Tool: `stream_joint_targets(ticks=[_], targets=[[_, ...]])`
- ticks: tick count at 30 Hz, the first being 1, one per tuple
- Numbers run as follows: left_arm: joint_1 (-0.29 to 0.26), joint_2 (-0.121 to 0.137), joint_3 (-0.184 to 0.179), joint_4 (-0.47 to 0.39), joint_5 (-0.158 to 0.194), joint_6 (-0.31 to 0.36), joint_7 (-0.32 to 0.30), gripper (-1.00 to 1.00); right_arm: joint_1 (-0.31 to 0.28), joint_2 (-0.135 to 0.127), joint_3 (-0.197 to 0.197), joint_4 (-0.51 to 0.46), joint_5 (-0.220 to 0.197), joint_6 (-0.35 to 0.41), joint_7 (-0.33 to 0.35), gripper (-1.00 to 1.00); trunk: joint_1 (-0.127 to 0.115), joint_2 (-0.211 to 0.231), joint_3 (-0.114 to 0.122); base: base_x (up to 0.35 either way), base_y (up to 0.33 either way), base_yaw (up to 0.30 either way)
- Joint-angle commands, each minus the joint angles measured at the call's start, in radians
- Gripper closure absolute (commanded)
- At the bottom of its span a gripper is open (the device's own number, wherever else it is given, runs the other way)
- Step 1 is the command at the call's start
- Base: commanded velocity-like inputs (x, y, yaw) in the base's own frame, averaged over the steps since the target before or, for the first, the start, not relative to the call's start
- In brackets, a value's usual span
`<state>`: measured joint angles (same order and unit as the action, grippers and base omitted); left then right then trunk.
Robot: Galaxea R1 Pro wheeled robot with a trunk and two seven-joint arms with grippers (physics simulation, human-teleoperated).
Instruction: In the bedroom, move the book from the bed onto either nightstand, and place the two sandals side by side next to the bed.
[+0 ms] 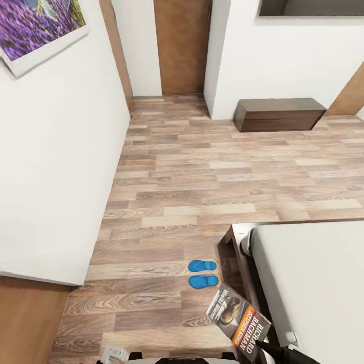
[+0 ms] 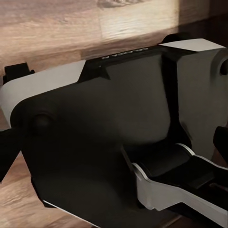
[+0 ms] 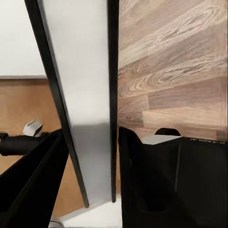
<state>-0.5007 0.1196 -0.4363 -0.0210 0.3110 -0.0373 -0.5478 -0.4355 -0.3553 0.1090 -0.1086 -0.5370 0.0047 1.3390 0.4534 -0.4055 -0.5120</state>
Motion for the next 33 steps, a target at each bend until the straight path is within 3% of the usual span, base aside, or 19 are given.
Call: stream_joint_targets(ticks=[1,23,33], targets=[[-0.001,0.0,-0.008,0.001,0.007,-0.004,-0.003,-1.0,0.0,0.0,0.009,0.0,-0.009,0.0,-0.006,1.0,0.0,-0.002,-0.001,0.0,0.0,0.294],[-0.001,-0.001,-0.004,0.001,0.011,-0.006,-0.006,-1.0,0.0,-0.001,0.011,0.0,-0.009,-0.003,-0.018,1.0,0.0,-0.002,-0.001,0.0,0.0,0.288],[-0.001,-0.002,-0.004,0.001,0.011,-0.006,-0.006,-1.0,0.0,-0.001,0.014,0.0,-0.009,-0.032,-0.019,1.0,0.0,-0.002,-0.002,0.0,0.0,0.079]])
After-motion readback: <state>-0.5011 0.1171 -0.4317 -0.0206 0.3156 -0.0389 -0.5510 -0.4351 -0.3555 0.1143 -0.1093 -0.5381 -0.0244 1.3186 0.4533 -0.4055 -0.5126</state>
